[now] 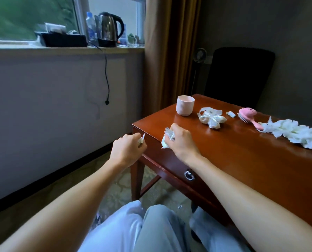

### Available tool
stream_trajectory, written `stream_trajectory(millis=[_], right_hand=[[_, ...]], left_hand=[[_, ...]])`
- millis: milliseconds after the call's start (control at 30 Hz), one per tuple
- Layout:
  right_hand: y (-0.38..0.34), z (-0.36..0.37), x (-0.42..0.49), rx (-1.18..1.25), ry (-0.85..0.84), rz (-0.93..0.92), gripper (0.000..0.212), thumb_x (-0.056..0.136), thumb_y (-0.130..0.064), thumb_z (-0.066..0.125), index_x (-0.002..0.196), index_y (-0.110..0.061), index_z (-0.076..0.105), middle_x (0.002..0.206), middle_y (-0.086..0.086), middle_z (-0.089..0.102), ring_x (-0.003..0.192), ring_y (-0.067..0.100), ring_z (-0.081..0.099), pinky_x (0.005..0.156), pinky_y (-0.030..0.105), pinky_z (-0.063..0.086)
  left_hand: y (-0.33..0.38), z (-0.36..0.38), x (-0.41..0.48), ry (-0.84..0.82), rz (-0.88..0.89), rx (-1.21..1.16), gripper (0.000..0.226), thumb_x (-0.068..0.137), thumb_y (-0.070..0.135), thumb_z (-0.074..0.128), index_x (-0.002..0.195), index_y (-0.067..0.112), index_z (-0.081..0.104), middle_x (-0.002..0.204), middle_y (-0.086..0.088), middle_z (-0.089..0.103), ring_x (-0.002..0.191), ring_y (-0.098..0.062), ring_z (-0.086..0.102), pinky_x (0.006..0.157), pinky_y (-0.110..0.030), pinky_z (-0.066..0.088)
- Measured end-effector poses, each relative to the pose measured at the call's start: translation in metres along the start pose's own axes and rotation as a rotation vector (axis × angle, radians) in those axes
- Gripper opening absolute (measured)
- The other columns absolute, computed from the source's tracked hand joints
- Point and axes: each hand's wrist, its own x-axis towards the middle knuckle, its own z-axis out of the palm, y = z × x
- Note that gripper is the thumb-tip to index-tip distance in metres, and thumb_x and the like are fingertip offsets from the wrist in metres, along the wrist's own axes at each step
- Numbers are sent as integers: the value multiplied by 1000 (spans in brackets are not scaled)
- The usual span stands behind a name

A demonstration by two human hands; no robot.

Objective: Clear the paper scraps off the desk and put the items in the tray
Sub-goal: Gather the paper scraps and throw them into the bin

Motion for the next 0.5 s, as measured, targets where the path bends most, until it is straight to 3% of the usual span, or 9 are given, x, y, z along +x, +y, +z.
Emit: stream_trajectory(millis=[133,267,367,500], right_hand=[[-35,39,5,33,-69,-118,16,96,-26,61,91,-22,47,89,-5,56,73,10,58,54,10,41],[-61,79,5,65,-103,-171,16,95,-21,63,86,-11,53,85,2,62,73,19,61,60,32,55],[-75,110,5,129,-164,-153,22,93,-14,62,79,-5,48,76,6,56,68,25,53,61,41,45],[-90,156,1,173,-247,-140,25,92,-13,62,76,-10,43,73,2,51,66,23,48,58,30,29]], left_hand=[[-53,-1,-12,-1,-108,-17,28,91,38,52,76,15,49,77,-8,66,75,-39,61,62,-34,40],[-97,4,-30,-4,-183,-26,26,91,36,51,76,14,49,72,-7,60,70,-37,56,63,-34,43],[-125,11,-43,-9,-220,-44,26,90,35,53,74,16,45,69,-2,52,65,-33,50,60,-33,39],[-165,23,-61,-33,-299,-67,26,89,36,53,73,16,44,68,-3,53,64,-32,49,59,-32,37]])
